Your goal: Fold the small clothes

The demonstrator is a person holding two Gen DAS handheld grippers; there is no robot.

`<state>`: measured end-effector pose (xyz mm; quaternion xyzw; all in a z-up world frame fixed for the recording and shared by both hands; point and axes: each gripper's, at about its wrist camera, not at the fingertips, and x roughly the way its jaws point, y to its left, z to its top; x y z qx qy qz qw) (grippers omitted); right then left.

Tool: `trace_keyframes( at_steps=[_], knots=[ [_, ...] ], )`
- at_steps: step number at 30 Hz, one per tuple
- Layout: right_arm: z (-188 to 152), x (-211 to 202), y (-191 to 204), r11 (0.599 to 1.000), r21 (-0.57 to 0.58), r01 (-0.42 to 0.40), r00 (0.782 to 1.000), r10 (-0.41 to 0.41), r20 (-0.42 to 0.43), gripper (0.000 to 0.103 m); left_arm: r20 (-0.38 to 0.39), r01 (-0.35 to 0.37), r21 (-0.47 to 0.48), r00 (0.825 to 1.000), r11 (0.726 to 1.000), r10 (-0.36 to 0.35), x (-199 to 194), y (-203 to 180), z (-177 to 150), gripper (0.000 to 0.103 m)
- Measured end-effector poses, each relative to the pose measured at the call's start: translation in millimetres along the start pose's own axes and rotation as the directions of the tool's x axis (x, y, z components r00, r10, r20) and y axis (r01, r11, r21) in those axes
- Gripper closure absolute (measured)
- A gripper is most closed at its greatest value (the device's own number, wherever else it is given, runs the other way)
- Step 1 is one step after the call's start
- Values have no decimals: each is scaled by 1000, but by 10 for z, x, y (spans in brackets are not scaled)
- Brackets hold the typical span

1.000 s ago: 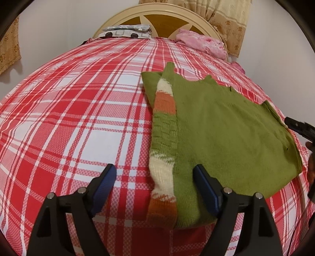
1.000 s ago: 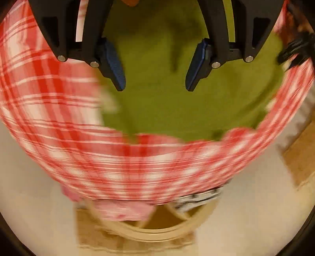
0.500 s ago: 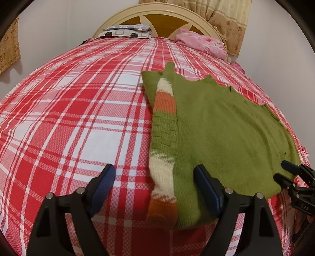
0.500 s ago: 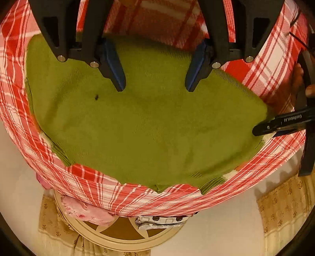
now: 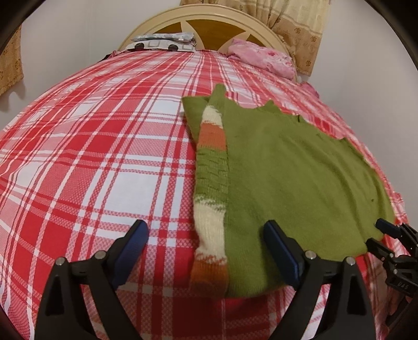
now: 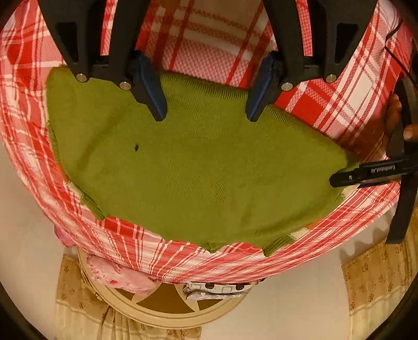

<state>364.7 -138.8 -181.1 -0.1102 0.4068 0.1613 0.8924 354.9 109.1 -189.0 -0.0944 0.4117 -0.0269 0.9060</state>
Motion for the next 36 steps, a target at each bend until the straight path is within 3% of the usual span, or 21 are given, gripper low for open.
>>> trace_keyframes(
  at_steps=[4,13,22,27,36],
  knots=[
    [14,-158,179,996,-89,6,999,-3,35,39,39,35,-36,999,999,-34,-214,160,41,10],
    [263,-228,919,952,-304,-28,993,60,97,39,74,-15,-31,997,999,17,-390,601,351,10],
    [346,-69,1818,841,-541,-8,983,105,148,39,10,156,-93,988,983,-156,-85,685,561,10],
    [330,78,2012,819,-573,-2,985,102,142,39,-10,215,-91,976,972,-217,160,619,732,10],
    [362,272,2070,823,-568,14,991,65,120,39,-39,286,-46,957,957,-288,510,439,1022,11]
  ],
)
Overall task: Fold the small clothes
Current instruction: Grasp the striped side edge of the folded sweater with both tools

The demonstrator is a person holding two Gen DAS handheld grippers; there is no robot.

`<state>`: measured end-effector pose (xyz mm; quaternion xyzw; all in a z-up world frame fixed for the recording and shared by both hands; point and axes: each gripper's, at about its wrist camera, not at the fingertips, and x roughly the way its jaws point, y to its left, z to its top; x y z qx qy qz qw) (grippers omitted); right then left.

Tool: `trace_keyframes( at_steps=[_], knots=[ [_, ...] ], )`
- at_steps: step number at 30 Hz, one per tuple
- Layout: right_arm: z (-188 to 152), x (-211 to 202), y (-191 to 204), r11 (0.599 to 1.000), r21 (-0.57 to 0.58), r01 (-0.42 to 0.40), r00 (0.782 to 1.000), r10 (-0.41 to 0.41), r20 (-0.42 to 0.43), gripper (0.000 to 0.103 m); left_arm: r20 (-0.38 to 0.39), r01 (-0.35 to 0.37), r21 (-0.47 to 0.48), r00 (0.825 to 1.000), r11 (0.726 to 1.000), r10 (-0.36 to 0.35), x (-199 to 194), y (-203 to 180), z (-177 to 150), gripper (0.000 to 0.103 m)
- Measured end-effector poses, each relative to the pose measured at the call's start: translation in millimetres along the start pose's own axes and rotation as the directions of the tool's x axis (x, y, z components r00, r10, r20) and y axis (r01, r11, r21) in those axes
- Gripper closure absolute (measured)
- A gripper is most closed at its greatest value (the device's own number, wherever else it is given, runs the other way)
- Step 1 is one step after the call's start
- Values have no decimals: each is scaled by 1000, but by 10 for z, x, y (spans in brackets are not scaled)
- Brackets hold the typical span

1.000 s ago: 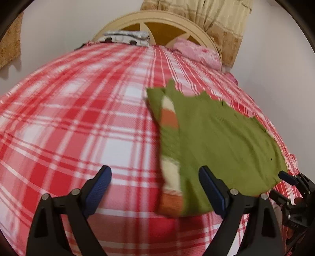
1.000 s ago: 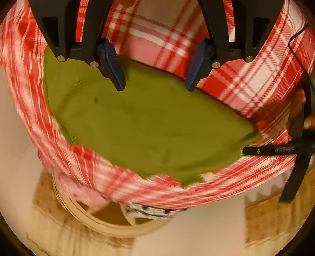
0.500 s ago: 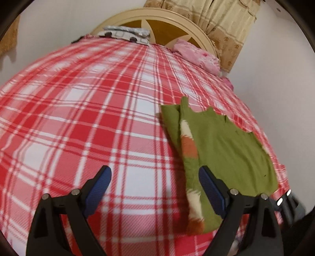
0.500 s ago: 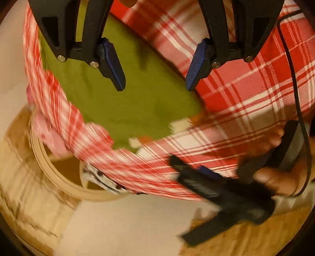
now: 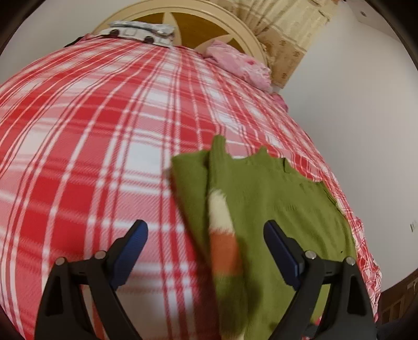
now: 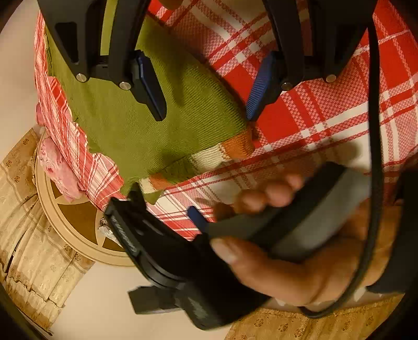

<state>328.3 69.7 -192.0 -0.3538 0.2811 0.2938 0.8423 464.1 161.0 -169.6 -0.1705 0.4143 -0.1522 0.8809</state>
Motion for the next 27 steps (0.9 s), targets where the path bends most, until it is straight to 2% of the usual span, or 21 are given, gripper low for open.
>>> trace_keyframes(
  at_steps=[2,6,11,14,15,16,18,20,23,27],
  knots=[
    [8,-7,-11,1000,3,2,1000,-2,6,39,7,-12,14,1000,1000,12,64,-13,70,11],
    [14,26,-7,1000,4,5,1000,-5,-6,39,-8,24,-29,1000,999,-25,201,62,162,14],
    [32,24,2,1000,-10,11,1000,-11,0,39,-16,34,-54,999,998,-35,311,123,214,26],
    [40,18,43,1000,-22,8,1000,-8,3,47,-26,54,-87,998,995,-57,376,197,232,37],
    [41,25,48,1000,-23,6,1000,-5,0,52,-31,53,-83,998,995,-56,390,201,234,44],
    [41,35,44,1000,-20,-3,1000,3,-4,56,-34,54,-80,998,995,-57,398,200,237,57],
    [36,38,31,1000,-13,-19,1000,19,-7,87,-67,114,-106,990,988,-121,445,221,246,88],
    [39,-12,4,999,2,-33,999,33,8,95,-53,128,-147,989,981,-137,422,253,254,88],
    [45,-128,-66,998,32,-49,998,47,34,96,-48,146,-202,986,968,-159,403,298,254,88],
    [18,-274,-258,994,85,-61,997,56,57,97,-36,157,-226,985,961,-169,363,292,272,89]
  ],
)
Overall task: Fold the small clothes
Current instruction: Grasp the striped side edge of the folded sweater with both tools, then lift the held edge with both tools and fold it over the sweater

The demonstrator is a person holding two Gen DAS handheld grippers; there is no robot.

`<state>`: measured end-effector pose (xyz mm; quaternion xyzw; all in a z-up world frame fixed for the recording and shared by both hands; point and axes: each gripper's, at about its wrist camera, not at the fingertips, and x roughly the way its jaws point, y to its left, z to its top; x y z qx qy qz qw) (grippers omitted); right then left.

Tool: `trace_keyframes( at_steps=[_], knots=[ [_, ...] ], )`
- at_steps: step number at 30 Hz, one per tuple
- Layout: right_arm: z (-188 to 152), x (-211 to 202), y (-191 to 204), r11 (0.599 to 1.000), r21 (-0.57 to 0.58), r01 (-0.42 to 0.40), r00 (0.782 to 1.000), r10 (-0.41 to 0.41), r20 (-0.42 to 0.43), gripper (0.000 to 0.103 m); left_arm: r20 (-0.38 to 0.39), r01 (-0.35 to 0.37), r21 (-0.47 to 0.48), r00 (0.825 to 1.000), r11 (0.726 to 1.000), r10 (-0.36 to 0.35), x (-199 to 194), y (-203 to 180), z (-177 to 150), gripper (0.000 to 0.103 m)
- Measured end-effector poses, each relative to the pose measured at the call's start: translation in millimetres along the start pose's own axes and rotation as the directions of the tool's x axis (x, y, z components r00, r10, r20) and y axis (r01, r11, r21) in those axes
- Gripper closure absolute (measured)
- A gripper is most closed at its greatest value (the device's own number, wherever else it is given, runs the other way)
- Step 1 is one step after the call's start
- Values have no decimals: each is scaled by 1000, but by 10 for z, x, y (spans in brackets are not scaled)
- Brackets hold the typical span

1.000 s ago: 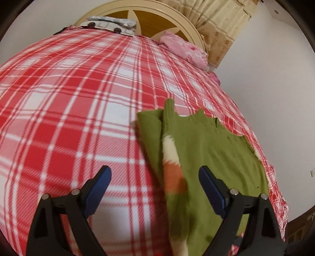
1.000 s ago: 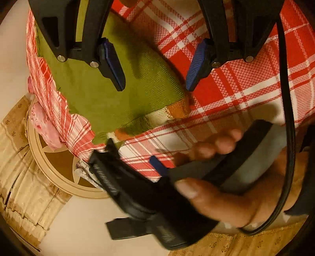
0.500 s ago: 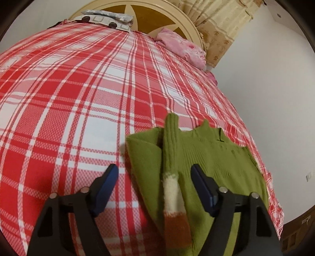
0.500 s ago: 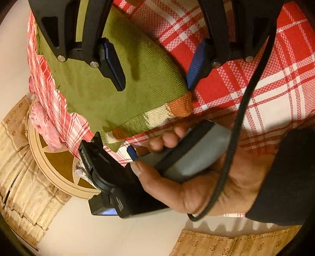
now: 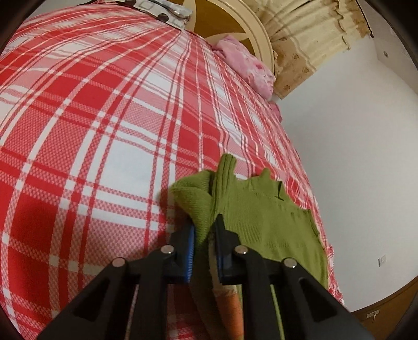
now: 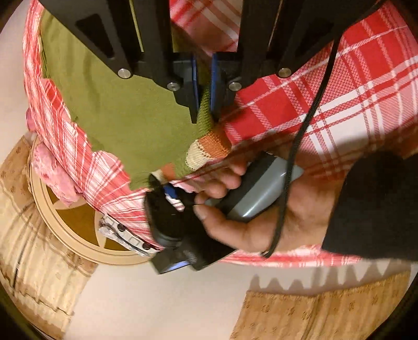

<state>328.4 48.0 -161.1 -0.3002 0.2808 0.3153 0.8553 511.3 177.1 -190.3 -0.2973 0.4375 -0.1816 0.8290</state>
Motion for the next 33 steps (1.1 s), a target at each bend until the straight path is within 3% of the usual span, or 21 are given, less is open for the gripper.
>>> trace_keyframes(
  at_steps=[6,19,33],
  knots=[
    [-102,-204,-404,991,134,-2,1000,-2,31,97,30,51,-39,998,998,-50,-79,-118,43,89],
    [-408,-554,-1082,935,355,-18,995,-17,96,98,79,104,39,991,994,-106,-59,-908,130,89],
    [-831,-864,-1628,890,455,23,989,-88,121,98,54,124,135,990,983,-132,260,-1738,93,89]
  ],
)
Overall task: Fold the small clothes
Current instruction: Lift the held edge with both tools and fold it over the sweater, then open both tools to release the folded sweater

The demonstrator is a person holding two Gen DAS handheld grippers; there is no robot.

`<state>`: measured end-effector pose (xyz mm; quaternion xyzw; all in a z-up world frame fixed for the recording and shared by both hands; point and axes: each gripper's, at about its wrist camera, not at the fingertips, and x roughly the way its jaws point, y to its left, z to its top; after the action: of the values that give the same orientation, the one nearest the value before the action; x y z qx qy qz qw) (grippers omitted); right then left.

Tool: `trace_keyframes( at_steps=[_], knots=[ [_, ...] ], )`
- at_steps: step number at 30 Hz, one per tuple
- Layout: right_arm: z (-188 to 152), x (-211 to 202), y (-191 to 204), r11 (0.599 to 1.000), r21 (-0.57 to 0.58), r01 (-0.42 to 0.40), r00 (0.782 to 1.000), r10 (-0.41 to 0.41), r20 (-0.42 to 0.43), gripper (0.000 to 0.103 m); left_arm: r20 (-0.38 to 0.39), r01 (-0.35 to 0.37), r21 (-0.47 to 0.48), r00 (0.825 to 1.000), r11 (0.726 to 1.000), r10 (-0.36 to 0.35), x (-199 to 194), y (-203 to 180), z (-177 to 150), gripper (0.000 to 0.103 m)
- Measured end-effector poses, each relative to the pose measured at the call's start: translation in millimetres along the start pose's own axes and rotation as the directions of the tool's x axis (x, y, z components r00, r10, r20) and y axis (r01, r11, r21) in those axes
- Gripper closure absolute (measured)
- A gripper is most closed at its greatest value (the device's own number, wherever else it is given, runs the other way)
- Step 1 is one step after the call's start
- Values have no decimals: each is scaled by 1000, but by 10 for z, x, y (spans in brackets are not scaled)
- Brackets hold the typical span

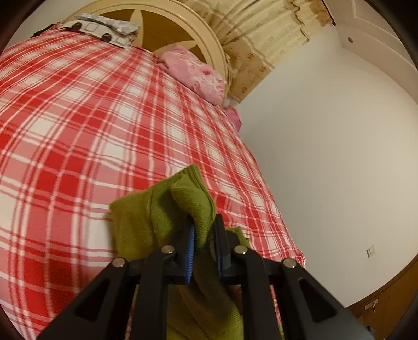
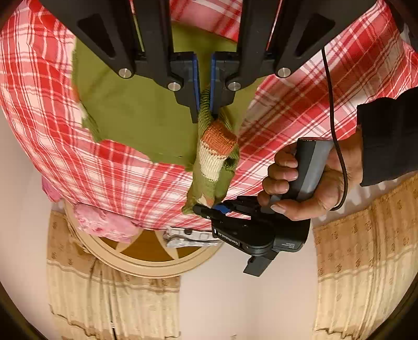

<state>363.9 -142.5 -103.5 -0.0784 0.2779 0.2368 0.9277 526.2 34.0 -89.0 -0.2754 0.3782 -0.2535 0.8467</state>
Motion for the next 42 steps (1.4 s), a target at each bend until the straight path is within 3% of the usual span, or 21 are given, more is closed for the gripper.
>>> trace_keyframes(
  at_steps=[16,33,40,42],
  knots=[
    [-352,-251,-785,985,163,48,999,-47,-8,98,-96,5,98,995,995,4,750,-770,-257,89],
    [-846,-279,-1363,932,357,59,996,-31,-83,98,-214,-38,175,974,984,75,1559,-1127,-645,89],
    [-1011,-237,-1483,905,423,54,994,-8,-111,98,-215,-33,229,973,973,84,1559,-1253,-723,80],
    [-1036,-235,-1507,898,437,57,993,-8,-114,98,-199,-33,263,976,964,88,1450,-1311,-736,72]
  ],
)
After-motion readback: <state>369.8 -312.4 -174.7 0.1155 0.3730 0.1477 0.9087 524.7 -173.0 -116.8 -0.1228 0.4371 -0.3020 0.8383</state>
